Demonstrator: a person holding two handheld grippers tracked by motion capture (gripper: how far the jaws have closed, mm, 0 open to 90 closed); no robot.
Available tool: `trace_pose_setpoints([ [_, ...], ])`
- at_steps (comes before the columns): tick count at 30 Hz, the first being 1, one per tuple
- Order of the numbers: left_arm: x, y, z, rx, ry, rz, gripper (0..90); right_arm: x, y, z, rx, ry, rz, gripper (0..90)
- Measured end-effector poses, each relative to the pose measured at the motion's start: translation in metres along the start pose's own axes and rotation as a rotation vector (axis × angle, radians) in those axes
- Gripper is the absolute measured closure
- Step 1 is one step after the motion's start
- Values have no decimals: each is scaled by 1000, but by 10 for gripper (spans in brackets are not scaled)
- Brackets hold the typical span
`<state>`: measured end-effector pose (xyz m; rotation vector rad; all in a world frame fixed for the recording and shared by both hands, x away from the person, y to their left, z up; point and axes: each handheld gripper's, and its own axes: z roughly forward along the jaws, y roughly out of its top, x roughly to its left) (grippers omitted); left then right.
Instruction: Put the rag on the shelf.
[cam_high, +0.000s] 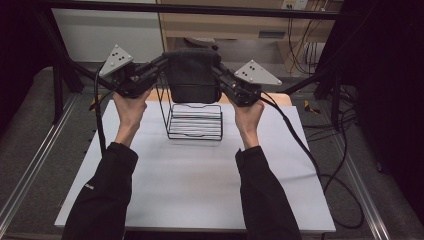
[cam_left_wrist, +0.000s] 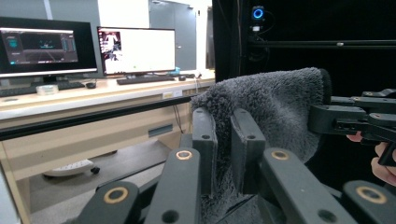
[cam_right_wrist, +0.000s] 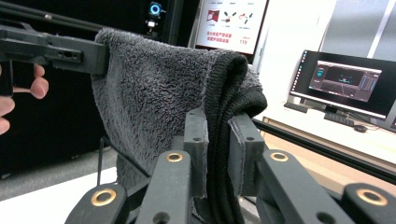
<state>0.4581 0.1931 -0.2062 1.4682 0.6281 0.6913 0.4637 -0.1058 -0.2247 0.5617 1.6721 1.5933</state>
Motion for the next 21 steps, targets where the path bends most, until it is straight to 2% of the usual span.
trace_pose_setpoints([
  [5, -8, -10, -10, -17, -17, -7, 811, 8, -6, -11, -19, 6, -6, 791],
  [8, -11, -16, -12, -14, -7, 3, 811, 14, -13, -16, -28, -4, -20, 794],
  [9, -10, -16, -11, -12, -5, -8, 811, 14, -14, -16, -23, -3, -13, 796],
  [11, -9, -12, -8, -5, 0, -25, 812, 11, -11, -15, -15, 4, 19, 799],
  [13, -8, -6, -4, 9, 11, -16, 813, 7, -6, -12, 4, 11, 48, 801],
  [16, -5, 2, 2, 23, 24, -16, 813, 2, 1, -6, 18, 3, 58, 802],
  [18, -4, 5, 6, 20, 34, -30, 813, -2, 4, -2, 24, -4, 67, 802],
  [21, -1, 9, 11, 26, 53, -28, 813, -5, 8, 3, 28, -16, 56, 803],
])
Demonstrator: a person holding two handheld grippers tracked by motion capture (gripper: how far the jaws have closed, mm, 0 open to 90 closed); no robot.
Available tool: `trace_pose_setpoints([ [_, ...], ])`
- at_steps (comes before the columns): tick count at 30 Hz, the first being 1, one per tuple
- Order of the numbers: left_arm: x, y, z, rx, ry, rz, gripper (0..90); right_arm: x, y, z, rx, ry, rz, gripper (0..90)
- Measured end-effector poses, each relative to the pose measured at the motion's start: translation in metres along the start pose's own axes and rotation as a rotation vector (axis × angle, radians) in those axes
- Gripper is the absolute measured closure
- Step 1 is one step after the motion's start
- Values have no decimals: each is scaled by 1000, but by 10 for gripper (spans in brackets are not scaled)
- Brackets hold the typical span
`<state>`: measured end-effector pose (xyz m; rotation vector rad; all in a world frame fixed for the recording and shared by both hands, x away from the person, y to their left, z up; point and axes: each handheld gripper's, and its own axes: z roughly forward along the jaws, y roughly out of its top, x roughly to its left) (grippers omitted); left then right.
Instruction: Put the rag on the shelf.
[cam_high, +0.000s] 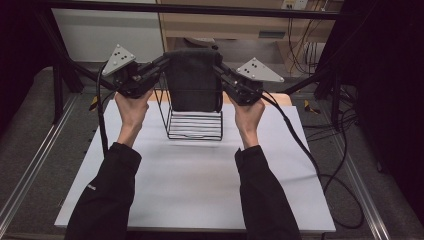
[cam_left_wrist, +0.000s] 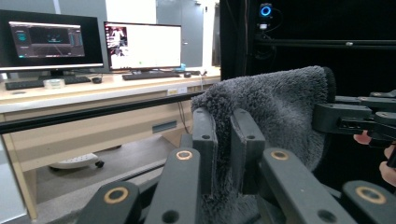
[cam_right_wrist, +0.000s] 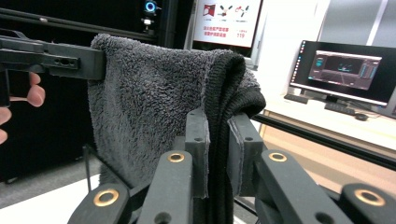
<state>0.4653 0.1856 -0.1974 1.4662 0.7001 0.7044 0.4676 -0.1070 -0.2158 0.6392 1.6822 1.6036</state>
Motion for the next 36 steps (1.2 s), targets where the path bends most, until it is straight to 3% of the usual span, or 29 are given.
trace_pose_setpoints([
  [4, 3, 4, 1, -14, -10, -7, 813, -3, 6, 6, -1, -4, -29, 802],
  [8, 4, 6, -4, -10, -11, 20, 812, -2, 9, 4, -19, 11, -56, 801],
  [11, 3, 8, -4, -8, -8, 16, 812, 0, 11, 4, -26, 9, -67, 802],
  [18, 4, 14, -4, -11, -14, 16, 812, 0, 16, 5, -24, 6, -64, 801],
  [36, -11, -24, -27, -13, -56, 30, 811, 20, -16, -18, -27, 21, -114, 796],
])
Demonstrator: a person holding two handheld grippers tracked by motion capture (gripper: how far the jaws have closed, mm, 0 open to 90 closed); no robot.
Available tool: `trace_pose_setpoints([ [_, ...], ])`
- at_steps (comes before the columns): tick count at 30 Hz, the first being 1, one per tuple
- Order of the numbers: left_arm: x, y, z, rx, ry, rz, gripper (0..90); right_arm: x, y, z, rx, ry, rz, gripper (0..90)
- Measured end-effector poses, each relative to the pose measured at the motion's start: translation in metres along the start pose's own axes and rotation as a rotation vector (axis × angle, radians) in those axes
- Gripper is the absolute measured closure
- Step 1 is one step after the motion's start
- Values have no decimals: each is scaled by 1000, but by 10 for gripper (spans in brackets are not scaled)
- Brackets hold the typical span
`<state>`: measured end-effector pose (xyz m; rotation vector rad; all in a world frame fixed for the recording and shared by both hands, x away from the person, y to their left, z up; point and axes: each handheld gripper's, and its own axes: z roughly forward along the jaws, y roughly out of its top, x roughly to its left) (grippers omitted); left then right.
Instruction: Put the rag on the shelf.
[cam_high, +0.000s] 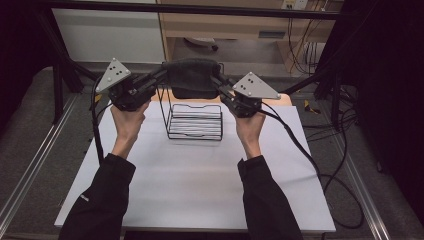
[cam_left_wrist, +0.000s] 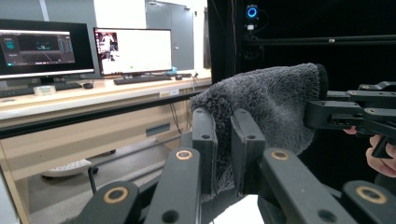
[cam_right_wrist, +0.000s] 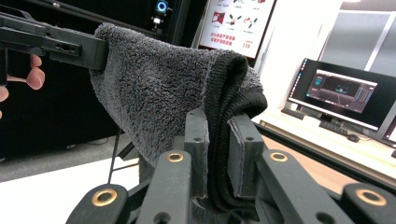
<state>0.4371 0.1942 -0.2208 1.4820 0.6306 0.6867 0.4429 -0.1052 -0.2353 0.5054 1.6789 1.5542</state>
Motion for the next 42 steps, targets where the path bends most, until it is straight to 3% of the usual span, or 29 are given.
trace_pose_setpoints([
  [9, -2, -18, -3, 43, -10, -17, 802, 3, -17, 0, 30, 12, -5, 786],
  [16, -6, -31, -8, 103, -26, -23, 792, 6, -25, -4, 87, 22, -15, 740],
  [25, -14, -49, -13, 182, -4, 5, 778, 10, -33, -16, 203, 24, 57, 591],
  [30, -15, -56, -12, 204, 6, 15, 775, 11, -42, -17, 280, 53, 144, 581],
  [33, -17, -59, -11, 223, 12, 25, 762, 11, -50, -16, 336, 86, 204, 621],
  [36, -17, -65, -11, 235, 13, 20, 746, 7, -56, -15, 357, 118, 251, 680],
  [39, -16, -71, -9, 255, 13, 6, 730, 5, -62, -13, 370, 157, 275, 743],
  [42, -14, -78, -8, 280, 7, -13, 708, 7, -67, -10, 380, 170, 265, 757],
])
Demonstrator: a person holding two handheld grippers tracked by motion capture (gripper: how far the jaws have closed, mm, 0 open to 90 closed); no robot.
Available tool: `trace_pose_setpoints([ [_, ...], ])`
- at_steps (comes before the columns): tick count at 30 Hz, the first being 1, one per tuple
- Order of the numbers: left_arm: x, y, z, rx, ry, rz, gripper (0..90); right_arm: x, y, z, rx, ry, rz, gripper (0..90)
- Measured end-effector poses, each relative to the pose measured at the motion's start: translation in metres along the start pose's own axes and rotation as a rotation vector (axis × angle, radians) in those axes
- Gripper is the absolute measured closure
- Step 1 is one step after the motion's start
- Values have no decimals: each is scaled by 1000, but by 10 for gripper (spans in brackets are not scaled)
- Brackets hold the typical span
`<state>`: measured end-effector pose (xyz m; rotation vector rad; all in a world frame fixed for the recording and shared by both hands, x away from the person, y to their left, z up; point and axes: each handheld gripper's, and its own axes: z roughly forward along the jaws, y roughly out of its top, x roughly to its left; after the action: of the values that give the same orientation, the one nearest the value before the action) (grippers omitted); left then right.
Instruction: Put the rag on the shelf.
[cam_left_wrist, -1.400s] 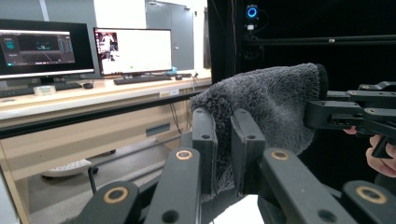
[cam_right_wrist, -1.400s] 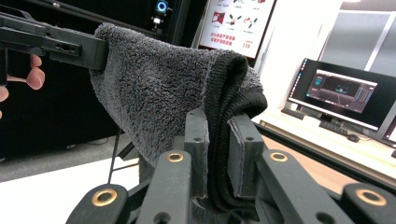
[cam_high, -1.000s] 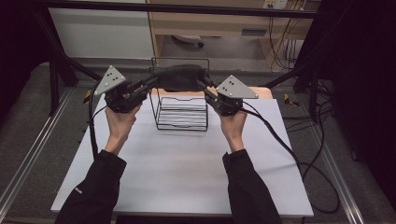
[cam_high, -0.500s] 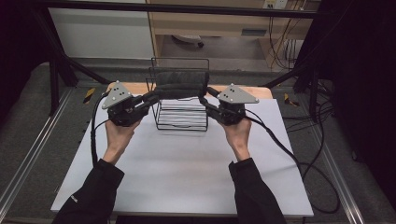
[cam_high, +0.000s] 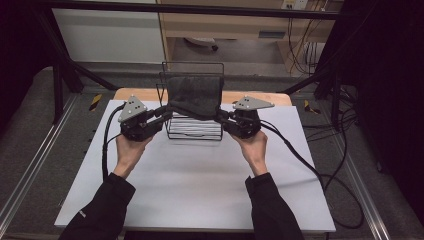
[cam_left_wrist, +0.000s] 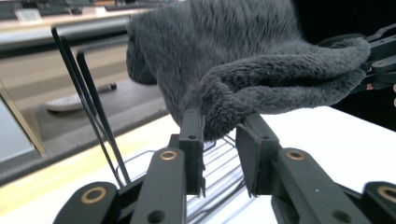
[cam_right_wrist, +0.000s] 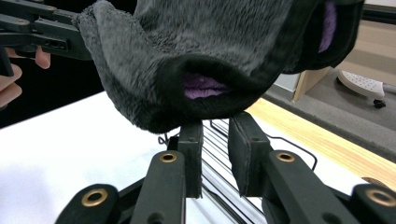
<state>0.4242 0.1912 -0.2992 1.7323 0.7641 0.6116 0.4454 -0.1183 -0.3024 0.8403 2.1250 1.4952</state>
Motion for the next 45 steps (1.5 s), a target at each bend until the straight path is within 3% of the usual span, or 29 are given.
trace_pose_setpoints([
  [6, 5, -13, 12, 47, -8, -44, 695, -2, -8, 11, 17, -8, -1, 695],
  [10, 9, -21, 17, 80, -24, -61, 683, -7, -13, 10, -8, 1, 27, 649],
  [16, 10, -23, 23, 110, -1, -47, 643, -13, -18, 8, -2, -32, 39, 600],
  [23, 13, -27, 25, 146, 20, -52, 530, -17, -25, 7, 4, -65, 30, 441],
  [29, 14, -28, 23, 156, 23, -66, 434, -18, -27, 2, -6, -57, 24, 276],
  [32, 13, -29, 20, 159, 6, -89, 379, -16, -26, -2, -20, -46, 34, 187],
  [37, 12, -31, 12, 181, 19, -77, 283, -14, -25, -10, -28, -28, 34, 82],
  [45, 11, -35, -4, 213, 34, -50, 182, -15, -28, -29, -6, -10, 56, 23],
])
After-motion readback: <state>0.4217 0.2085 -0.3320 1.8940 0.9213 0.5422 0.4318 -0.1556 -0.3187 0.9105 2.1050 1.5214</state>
